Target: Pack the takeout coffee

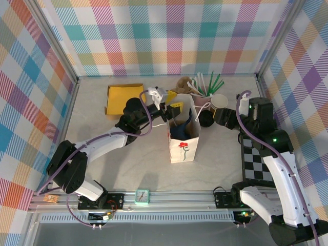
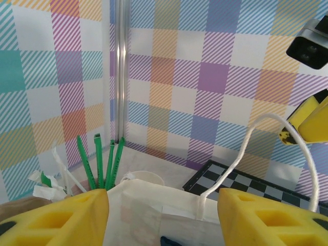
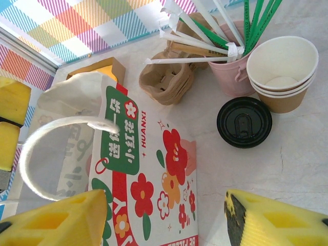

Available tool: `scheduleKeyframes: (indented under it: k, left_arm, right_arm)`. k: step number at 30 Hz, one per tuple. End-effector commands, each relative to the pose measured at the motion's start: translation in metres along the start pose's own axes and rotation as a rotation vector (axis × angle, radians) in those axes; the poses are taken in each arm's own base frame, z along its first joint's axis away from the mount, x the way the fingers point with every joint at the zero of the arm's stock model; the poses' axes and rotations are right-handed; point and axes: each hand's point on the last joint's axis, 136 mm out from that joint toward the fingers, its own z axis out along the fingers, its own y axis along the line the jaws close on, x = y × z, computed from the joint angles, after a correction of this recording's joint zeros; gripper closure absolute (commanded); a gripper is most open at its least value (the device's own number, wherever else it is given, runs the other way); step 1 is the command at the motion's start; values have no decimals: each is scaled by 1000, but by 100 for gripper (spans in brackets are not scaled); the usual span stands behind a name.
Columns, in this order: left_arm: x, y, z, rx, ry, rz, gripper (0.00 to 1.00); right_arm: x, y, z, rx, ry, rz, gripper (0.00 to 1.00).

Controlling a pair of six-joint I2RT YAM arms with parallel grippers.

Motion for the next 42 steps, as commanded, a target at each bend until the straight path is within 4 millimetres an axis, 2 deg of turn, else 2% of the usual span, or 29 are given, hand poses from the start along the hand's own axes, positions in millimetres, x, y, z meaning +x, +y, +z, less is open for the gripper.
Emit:
scheduleKeyframes:
  k: [1, 3, 8, 17, 19, 23, 25, 28, 32, 37, 42]
  left_arm:
    - [-20, -4, -5, -5, -40, 42, 41]
    - [-23, -4, -7, -11, -40, 42, 40]
    - [-33, -5, -10, -25, -36, 42, 36]
    - [-84, -8, -24, -79, -23, -36, 27]
    - [-93, -7, -29, -101, -10, -48, 25]
    - [-105, -3, -41, -163, -8, -44, 20]
    - [-111, 1, -49, -207, -12, -25, 11]
    - [-113, 10, -64, -295, -1, -6, 0]
    - [-107, 26, -88, -436, 38, 32, 0]
    - [-102, 33, -123, -553, 53, 98, 0]
    - [-90, 39, -154, -656, 85, 171, 0]
  right_arm:
    - [-6, 8, -6, -32, -24, 4, 37]
    - [-6, 8, -5, -35, -20, 5, 36]
    - [-6, 11, -4, -53, -12, -1, 25]
    - [-6, 14, -3, -60, 5, -30, 11]
    - [-7, 15, -4, -61, 6, -37, 1]
    - [-10, 16, -6, -56, -1, -53, 1]
    - [-13, 16, -7, -53, -9, -64, 1]
    - [-17, 18, -10, -51, -22, -81, 1]
    - [-28, 17, -18, -22, -63, -113, 1]
    - [-39, 10, -30, 37, -136, -151, 1]
    - [-40, -4, -35, 106, -183, -169, 1]
